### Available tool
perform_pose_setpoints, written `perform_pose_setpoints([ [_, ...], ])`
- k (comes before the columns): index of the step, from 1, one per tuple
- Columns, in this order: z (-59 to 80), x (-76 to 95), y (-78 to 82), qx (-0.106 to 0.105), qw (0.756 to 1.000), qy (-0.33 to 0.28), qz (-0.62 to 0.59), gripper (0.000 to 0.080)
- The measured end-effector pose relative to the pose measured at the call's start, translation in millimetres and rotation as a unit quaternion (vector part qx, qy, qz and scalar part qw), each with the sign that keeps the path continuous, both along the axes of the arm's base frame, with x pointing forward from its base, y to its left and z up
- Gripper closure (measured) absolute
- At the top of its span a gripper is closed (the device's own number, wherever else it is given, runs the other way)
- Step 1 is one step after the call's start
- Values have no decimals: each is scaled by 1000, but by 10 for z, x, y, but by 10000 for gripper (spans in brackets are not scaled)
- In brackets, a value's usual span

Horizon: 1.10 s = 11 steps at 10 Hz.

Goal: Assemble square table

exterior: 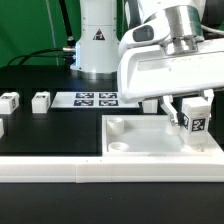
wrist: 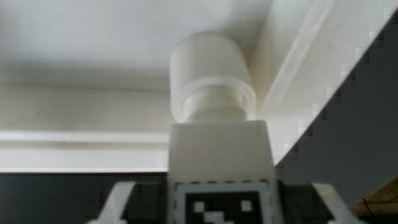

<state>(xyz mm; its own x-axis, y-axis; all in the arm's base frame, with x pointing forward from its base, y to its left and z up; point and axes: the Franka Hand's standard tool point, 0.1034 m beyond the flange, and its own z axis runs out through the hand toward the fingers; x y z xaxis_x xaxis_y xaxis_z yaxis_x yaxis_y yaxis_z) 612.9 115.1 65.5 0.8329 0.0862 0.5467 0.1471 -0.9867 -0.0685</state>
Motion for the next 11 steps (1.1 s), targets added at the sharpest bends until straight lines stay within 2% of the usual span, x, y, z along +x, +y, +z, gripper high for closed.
perform_pose_setpoints([
  [3, -56, -78, 4, 1, 1000, 1, -11, 512],
  [9, -81, -99, 5, 2, 1000, 10, -13, 500],
  [10, -83, -99, 5, 2, 1000, 10, -13, 318],
  [11, -84, -100, 5, 2, 1000, 10, -13, 188],
])
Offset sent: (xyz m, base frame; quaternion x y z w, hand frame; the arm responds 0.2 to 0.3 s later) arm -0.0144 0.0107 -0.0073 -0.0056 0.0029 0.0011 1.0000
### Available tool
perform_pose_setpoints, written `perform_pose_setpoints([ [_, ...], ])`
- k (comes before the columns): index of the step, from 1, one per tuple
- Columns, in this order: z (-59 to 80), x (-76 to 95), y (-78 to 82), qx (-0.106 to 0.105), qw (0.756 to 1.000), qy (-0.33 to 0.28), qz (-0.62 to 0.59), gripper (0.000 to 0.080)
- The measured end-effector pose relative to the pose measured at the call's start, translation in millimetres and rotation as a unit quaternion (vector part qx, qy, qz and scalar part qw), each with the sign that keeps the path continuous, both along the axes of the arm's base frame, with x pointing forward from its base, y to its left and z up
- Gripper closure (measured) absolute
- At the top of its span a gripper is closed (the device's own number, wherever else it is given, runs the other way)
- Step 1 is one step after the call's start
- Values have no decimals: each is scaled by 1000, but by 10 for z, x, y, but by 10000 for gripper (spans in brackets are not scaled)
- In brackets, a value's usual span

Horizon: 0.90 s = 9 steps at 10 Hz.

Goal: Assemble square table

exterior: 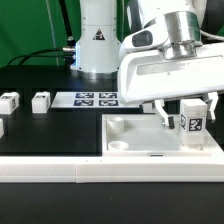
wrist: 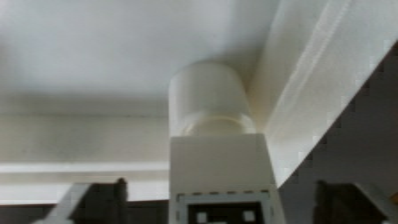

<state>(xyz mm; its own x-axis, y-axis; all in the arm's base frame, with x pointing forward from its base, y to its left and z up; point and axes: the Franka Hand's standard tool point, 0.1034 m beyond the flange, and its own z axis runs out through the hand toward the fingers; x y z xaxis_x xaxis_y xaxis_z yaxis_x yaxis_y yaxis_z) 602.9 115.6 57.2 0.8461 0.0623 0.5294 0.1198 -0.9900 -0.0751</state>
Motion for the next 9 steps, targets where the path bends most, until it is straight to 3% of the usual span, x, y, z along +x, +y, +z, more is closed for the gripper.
perform_pose_setpoints([
  [3, 12, -3, 3, 0, 1000, 2, 1, 152],
  [7, 386, 80, -47, 0, 1000, 11, 3, 151],
  [9, 481, 113, -70, 2, 999, 33, 5, 151],
])
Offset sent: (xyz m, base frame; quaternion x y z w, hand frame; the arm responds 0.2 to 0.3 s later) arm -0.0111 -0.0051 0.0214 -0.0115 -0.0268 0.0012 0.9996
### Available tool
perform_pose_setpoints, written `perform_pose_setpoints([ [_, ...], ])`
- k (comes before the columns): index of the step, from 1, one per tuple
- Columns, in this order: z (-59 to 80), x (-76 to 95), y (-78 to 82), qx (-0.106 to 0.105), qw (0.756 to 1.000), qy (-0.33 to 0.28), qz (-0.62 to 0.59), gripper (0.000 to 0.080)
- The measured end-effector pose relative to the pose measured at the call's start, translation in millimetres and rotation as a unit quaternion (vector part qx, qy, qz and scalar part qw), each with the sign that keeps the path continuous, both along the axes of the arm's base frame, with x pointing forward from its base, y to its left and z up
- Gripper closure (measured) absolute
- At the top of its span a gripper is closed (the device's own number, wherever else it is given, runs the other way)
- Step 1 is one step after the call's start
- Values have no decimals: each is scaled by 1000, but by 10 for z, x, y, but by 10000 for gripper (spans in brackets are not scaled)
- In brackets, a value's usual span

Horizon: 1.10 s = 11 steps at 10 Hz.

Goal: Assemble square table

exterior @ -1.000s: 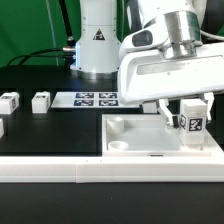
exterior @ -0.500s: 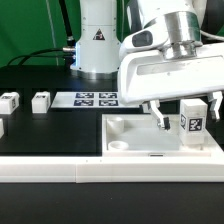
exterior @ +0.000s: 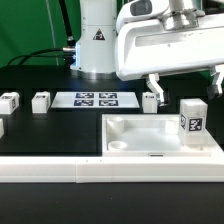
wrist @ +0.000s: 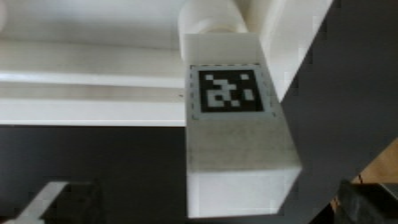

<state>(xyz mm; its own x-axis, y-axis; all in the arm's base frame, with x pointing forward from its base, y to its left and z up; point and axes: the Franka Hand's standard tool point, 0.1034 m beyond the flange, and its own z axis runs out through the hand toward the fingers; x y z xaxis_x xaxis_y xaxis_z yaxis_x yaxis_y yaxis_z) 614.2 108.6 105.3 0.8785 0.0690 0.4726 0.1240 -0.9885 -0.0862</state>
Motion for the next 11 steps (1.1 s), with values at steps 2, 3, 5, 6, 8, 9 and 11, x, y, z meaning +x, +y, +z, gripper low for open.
perform_pose_setpoints([
  [2, -49, -41, 21, 1, 1000, 21, 4, 151],
  [3, -68, -74, 50, 4, 997, 70, 7, 151],
  [5, -89, -83, 82, 10, 990, 141, -6, 151],
  [6, -65, -93, 116, 13, 984, 175, -5, 151],
  [8, -108, -157, 141, 13, 973, 232, 1, 151],
  [9, -101, -171, 149, 14, 965, 263, 5, 151],
  [11, -107, -148, 151, 15, 965, 260, 4, 151],
])
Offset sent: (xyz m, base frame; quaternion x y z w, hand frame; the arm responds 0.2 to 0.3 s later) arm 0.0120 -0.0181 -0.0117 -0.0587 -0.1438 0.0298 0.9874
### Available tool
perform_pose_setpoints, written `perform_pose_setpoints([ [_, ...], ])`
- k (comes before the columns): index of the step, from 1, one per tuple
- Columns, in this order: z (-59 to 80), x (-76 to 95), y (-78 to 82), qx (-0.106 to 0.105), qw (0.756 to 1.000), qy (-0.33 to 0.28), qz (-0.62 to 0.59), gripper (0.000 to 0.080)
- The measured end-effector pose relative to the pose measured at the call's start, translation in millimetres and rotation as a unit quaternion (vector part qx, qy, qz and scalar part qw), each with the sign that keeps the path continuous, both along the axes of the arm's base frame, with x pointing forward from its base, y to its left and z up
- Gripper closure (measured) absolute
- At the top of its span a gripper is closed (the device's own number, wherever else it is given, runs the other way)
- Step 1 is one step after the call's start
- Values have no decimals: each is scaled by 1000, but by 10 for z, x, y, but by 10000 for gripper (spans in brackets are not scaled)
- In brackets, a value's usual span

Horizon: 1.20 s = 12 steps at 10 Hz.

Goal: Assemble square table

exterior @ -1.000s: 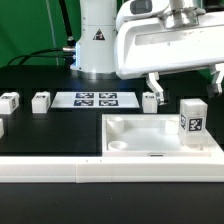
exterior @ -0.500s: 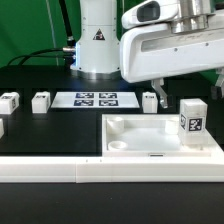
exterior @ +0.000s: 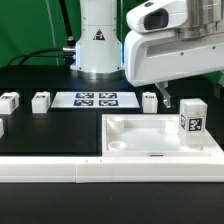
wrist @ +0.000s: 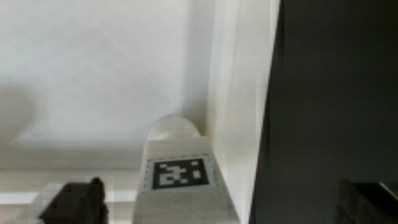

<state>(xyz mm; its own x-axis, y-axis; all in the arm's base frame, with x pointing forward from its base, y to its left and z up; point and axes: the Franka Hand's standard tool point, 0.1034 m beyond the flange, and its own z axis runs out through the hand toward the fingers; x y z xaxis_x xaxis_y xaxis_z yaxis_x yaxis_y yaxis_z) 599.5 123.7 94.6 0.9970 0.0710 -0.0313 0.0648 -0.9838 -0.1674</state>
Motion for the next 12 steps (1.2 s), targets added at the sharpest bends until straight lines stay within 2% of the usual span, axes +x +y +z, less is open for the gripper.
perform_pose_setpoints([
  [7, -11, 139, -101, -3, 999, -17, -39, 151],
  [9, -39, 205, -102, -2, 999, -23, -38, 151],
  [12, -71, 200, -83, -2, 999, -24, -35, 151],
])
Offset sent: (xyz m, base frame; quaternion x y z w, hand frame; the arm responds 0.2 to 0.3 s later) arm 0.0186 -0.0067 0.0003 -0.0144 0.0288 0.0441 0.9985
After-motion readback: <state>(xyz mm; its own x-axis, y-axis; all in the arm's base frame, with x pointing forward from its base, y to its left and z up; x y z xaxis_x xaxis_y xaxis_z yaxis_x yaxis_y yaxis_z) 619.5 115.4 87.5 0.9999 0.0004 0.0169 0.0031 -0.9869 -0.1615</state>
